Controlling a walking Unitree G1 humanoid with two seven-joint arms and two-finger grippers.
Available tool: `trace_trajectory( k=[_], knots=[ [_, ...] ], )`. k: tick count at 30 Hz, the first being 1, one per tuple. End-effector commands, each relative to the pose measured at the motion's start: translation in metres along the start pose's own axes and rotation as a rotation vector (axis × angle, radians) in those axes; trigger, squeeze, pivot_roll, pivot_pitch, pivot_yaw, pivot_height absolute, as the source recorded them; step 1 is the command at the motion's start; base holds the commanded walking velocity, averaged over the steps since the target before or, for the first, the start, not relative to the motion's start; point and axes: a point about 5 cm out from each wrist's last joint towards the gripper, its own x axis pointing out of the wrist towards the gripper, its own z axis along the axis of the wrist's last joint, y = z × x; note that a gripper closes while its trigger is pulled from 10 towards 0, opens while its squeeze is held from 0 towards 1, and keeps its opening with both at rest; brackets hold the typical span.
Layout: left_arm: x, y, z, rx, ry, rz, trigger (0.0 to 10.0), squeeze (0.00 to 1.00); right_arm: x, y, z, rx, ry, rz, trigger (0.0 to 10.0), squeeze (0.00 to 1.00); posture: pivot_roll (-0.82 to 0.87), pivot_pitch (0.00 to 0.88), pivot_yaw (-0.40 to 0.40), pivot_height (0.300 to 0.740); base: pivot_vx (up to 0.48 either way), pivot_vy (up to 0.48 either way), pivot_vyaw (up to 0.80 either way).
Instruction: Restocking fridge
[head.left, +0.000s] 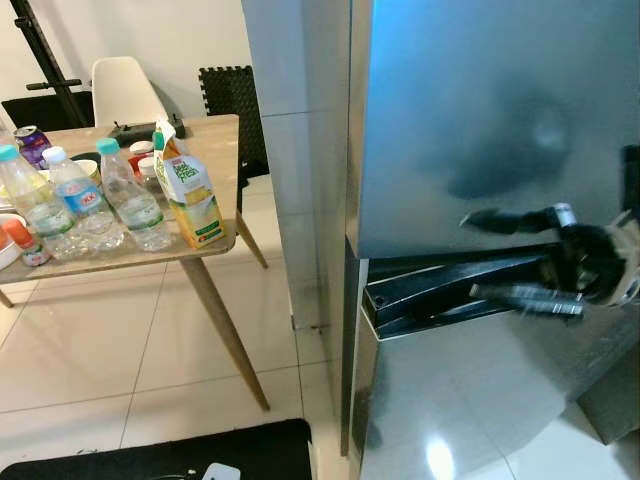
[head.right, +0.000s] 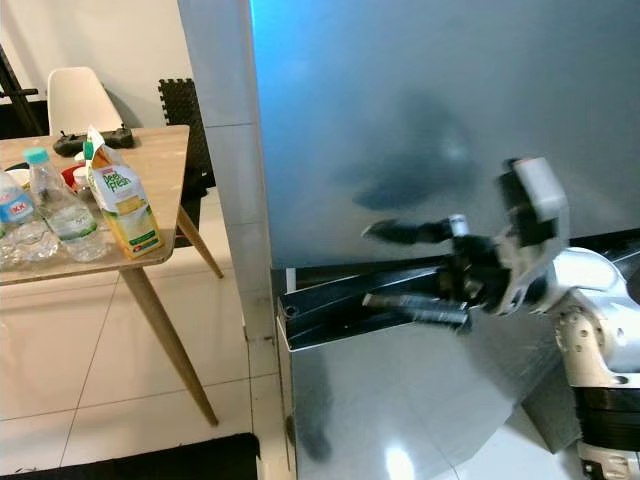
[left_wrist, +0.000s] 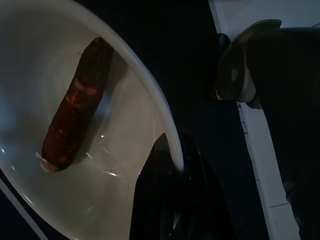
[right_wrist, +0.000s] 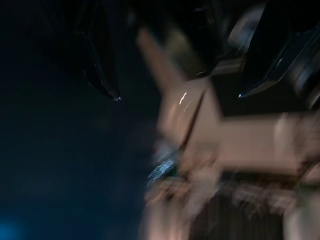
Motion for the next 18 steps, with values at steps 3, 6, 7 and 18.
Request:
trace_trajectory(
  k=[3, 6, 7, 18],
  knots=[
    [0.003, -0.026, -0.013, -0.007, 0.045, -0.100, 10.0, 0.00, -0.042, -0.001, -0.005, 0.110, -0.161, -0.149, 10.0, 0.00, -0.08, 0.000, -0.014, 0.740, 0.000, 0.000, 0.00],
    [0.003, -0.026, -0.013, -0.005, 0.047, -0.101, 10.0, 0.00, -0.062, 0.005, -0.013, 0.162, -0.200, -0.200, 10.0, 0.00, -0.09, 0.000, -0.010, 0.740, 0.000, 0.000, 0.00],
    [0.003, -0.026, -0.013, -0.004, 0.047, -0.101, 10.0, 0.00, -0.070, 0.008, -0.017, 0.184, -0.214, -0.223, 10.0, 0.00, -0.09, 0.000, -0.011, 0.740, 0.000, 0.000, 0.00],
    [0.003, -0.028, -0.013, -0.009, 0.043, -0.103, 10.0, 0.00, -0.164, 0.033, -0.069, 0.372, -0.391, -0.765, 10.0, 0.00, -0.09, 0.000, -0.015, 0.740, 0.000, 0.000, 0.00]
  ],
)
